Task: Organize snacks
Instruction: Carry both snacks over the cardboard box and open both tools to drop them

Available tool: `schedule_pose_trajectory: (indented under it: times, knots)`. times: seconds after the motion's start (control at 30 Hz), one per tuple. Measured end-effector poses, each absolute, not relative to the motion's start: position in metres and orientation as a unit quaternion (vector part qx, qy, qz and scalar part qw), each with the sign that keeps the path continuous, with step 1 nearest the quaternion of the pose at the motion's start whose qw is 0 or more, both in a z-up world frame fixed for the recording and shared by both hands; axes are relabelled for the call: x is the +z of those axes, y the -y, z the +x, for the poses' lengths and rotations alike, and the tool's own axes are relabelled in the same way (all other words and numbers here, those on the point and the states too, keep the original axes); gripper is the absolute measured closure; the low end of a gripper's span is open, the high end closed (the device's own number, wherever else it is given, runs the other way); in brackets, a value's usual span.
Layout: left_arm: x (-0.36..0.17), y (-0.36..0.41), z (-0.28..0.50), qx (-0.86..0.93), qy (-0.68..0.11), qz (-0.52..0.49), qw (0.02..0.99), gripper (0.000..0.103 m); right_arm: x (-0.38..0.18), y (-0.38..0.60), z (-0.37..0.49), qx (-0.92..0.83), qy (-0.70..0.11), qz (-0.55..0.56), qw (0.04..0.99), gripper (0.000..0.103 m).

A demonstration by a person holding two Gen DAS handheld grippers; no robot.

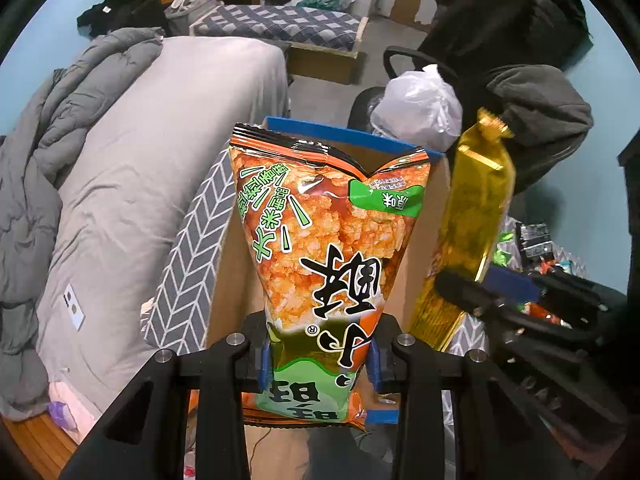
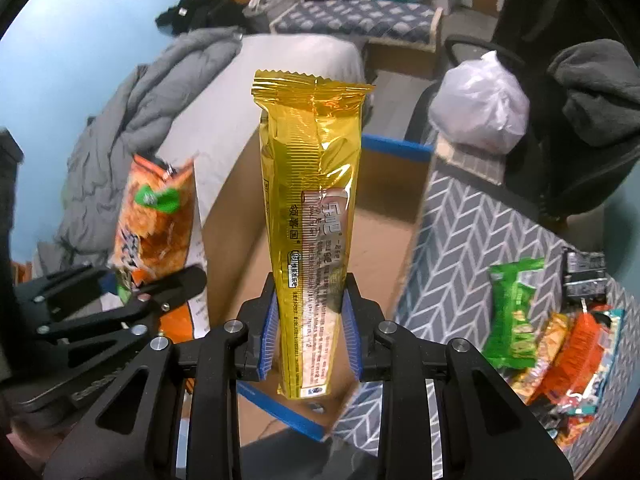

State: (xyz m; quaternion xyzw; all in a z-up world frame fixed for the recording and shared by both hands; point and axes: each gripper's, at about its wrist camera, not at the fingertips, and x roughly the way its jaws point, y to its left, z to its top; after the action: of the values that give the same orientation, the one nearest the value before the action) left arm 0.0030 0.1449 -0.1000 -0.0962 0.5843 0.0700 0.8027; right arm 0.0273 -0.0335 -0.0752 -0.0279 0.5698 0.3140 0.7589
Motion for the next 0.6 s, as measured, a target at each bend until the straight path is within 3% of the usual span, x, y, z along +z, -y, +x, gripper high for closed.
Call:
schedule_pose_trajectory:
  times: [0.53, 0.6]
  knots:
    - [-0.140, -0.160, 0.009, 0.098, -0.616, -0.088, 0.777, 0.067, -0.126, -0.002, 0.030, 0.299, -0.620, -0.052, 0.723, 0.075]
    - [-0.142, -0.161, 0.007, 0.103, -0.617, -0.088, 0.775, 0.064, -0.127, -0.003, 0.031, 0.296, -0.624, -0.052, 0.721, 0.072]
